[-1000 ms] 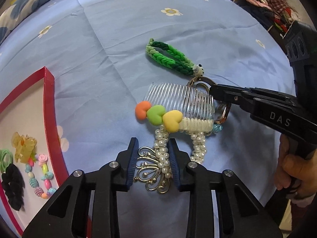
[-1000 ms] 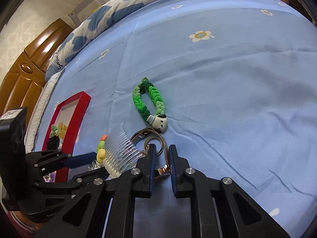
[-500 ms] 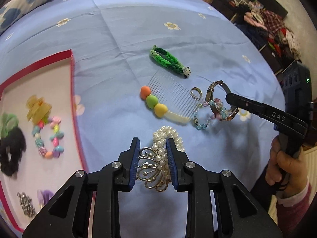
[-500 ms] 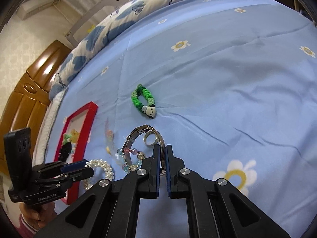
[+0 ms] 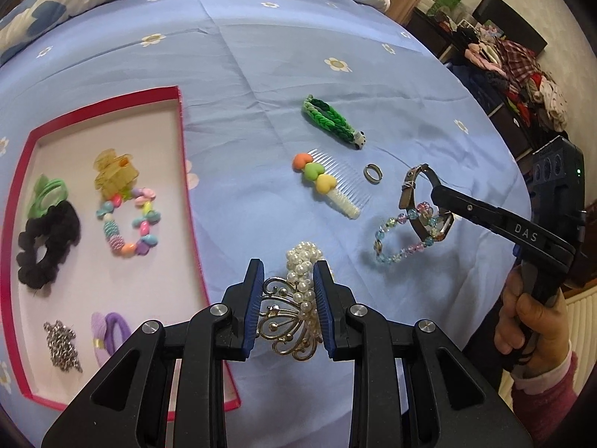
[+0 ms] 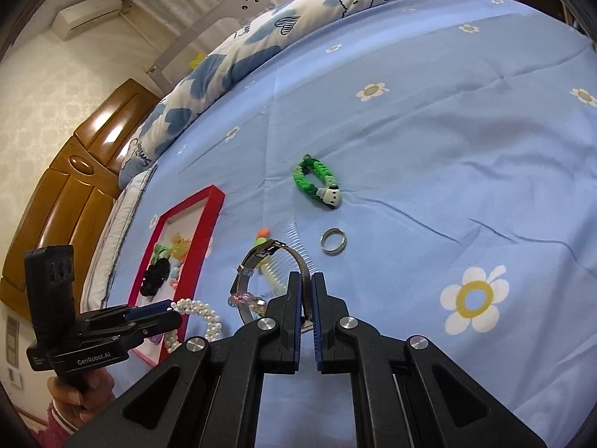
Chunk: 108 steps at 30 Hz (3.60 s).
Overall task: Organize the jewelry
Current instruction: 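Carry the pearl bracelet and watch into the tray and open both tools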
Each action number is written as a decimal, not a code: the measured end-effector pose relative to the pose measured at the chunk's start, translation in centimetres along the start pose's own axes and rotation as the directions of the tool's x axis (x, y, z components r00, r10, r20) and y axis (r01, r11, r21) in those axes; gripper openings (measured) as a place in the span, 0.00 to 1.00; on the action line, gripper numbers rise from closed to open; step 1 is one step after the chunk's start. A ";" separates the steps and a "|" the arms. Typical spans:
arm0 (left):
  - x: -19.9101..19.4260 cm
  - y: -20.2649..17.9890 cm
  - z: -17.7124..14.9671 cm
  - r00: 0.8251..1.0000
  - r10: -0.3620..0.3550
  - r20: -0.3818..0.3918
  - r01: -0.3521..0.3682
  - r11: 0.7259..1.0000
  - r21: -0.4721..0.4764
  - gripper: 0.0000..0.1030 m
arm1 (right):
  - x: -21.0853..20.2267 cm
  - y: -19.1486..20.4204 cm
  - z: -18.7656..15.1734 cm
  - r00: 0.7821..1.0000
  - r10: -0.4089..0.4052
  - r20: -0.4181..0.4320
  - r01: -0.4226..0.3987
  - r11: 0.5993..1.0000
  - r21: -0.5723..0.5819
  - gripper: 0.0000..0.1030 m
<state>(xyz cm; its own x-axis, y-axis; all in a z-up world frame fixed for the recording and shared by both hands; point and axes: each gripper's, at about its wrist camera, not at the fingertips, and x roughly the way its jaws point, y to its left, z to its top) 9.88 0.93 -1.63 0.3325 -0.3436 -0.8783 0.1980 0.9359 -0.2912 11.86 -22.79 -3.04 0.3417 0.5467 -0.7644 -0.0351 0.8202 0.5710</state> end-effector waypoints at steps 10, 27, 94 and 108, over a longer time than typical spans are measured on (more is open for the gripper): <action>-2.0 1.2 -0.8 0.999 0.005 0.037 -0.004 0.999 -0.037 0.24 | 0.5 3.3 -0.8 0.994 -0.109 0.012 0.109 0.983 -0.149 0.05; -4.8 3.6 -2.1 0.995 0.023 0.093 -0.013 0.994 -0.104 0.24 | 0.2 4.7 -1.3 0.999 0.036 0.019 -0.034 0.993 -0.115 0.04; -4.2 21.0 -4.5 0.980 0.185 0.075 -0.130 0.876 -0.465 0.25 | 16.9 20.6 -2.6 0.953 -0.025 -0.303 -0.102 0.914 -0.393 0.09; -6.1 19.4 -4.7 0.976 0.199 0.089 -0.137 0.878 -0.458 0.41 | 13.4 20.3 -2.3 0.966 0.042 -0.253 -0.132 0.928 -0.349 0.39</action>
<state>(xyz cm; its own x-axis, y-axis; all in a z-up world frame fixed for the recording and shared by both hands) 7.32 21.57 -3.73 0.4458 -0.1562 -0.8814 -0.2940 0.9045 -0.3089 13.58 1.60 -2.36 0.0908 0.6055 -0.7906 -0.4054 0.7476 0.5260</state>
